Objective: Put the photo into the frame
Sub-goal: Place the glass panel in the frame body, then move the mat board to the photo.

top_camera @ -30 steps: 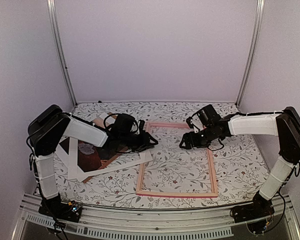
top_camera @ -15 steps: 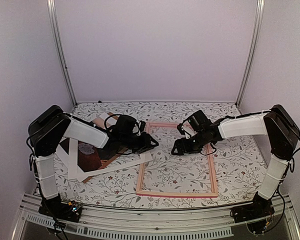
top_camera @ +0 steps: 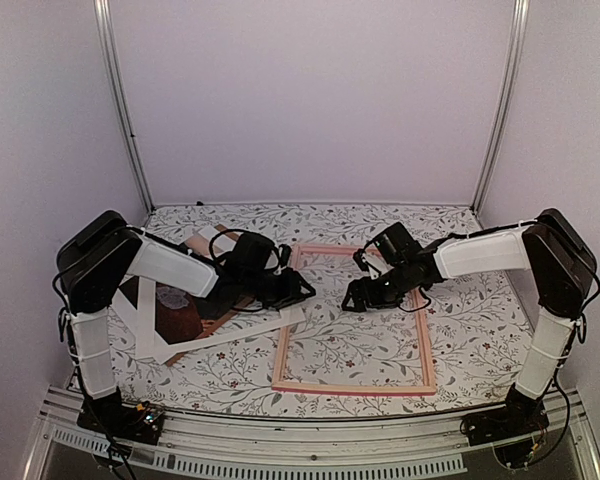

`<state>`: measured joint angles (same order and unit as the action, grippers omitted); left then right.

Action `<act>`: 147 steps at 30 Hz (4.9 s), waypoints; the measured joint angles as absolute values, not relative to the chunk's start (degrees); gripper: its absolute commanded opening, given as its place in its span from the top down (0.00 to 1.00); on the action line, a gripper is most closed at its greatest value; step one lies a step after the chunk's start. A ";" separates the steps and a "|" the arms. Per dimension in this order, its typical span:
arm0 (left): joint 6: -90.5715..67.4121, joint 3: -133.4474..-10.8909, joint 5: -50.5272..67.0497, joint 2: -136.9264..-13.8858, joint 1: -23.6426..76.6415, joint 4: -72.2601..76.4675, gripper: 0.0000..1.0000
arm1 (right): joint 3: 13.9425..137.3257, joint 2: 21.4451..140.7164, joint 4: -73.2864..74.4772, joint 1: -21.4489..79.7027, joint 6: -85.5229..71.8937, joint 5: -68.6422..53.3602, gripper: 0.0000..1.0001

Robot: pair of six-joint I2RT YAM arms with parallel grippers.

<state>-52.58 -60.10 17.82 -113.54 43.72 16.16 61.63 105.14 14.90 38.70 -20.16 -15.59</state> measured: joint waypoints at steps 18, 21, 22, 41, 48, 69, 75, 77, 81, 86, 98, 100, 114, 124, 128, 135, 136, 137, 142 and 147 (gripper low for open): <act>-46.26 -62.08 10.85 -112.51 43.83 7.94 0.62 | 61.65 105.21 15.11 38.70 -20.14 -15.16 0.23; -45.82 -62.06 9.91 -111.57 43.81 7.60 0.62 | 61.65 105.32 15.16 38.70 -20.14 -15.11 0.23; -45.65 -62.06 9.74 -111.26 43.81 7.51 0.62 | 61.65 105.41 15.14 38.70 -20.14 -15.07 0.23; -44.12 -57.95 6.68 -105.34 42.85 6.63 0.62 | 61.65 105.89 15.18 38.74 -20.12 -14.63 0.22; -43.05 -55.09 4.73 -102.91 42.28 6.28 0.62 | 61.65 105.97 15.25 38.74 -20.12 -14.28 0.23; -38.76 -49.69 10.04 -100.03 39.92 3.75 0.61 | 61.65 105.97 15.38 38.74 -20.10 -13.89 0.23; -36.51 -49.65 15.77 -99.88 37.34 3.07 0.59 | 61.65 105.97 15.38 38.74 -20.10 -13.85 0.22; -36.38 -49.58 17.65 -99.88 36.42 3.31 0.59 | 61.65 105.97 15.38 38.74 -20.10 -13.85 0.23; -36.40 -49.54 20.45 -100.33 34.85 4.36 0.59 | 61.67 105.97 15.42 38.74 -20.10 -13.85 0.23; -36.95 -49.54 23.40 -102.89 33.10 6.57 0.57 | 62.02 105.97 15.97 38.74 -20.10 -13.85 0.23; -40.84 -50.33 28.27 -108.77 31.46 13.17 0.63 | 62.28 106.00 16.38 38.74 -20.08 -13.76 0.23; -41.74 -50.39 28.93 -109.45 31.22 14.31 0.67 | 62.28 106.00 16.40 38.74 -20.10 -13.74 0.23; -45.58 -50.41 32.47 -111.48 29.95 20.60 0.85 | 62.28 106.00 16.40 38.74 -20.08 -13.63 0.23; -46.09 -50.41 32.80 -112.75 29.34 21.80 0.96 | 62.28 106.00 16.45 38.74 -20.10 -13.61 0.23; -46.46 -50.41 33.28 -112.97 29.21 22.92 1.00 | 62.28 106.00 16.45 38.74 -20.08 -13.58 0.23; -46.61 -50.41 34.22 -112.97 28.91 23.59 1.00 | 62.28 106.00 16.47 38.74 -20.08 -13.45 0.23; -46.61 -50.39 34.28 -112.97 28.84 23.62 1.00 | 62.28 106.00 16.49 38.74 -20.08 -13.39 0.23; -46.61 -50.33 34.30 -112.97 28.77 23.73 1.00 | 62.28 106.00 16.49 38.74 -20.08 -13.37 0.23; -46.59 -49.56 34.28 -112.60 27.92 23.99 1.00 | 62.28 106.00 16.60 38.74 -20.08 -13.15 0.23; -46.54 -48.62 34.06 -111.11 26.06 23.86 1.00 | 62.28 106.00 16.71 38.74 -20.08 -12.78 0.23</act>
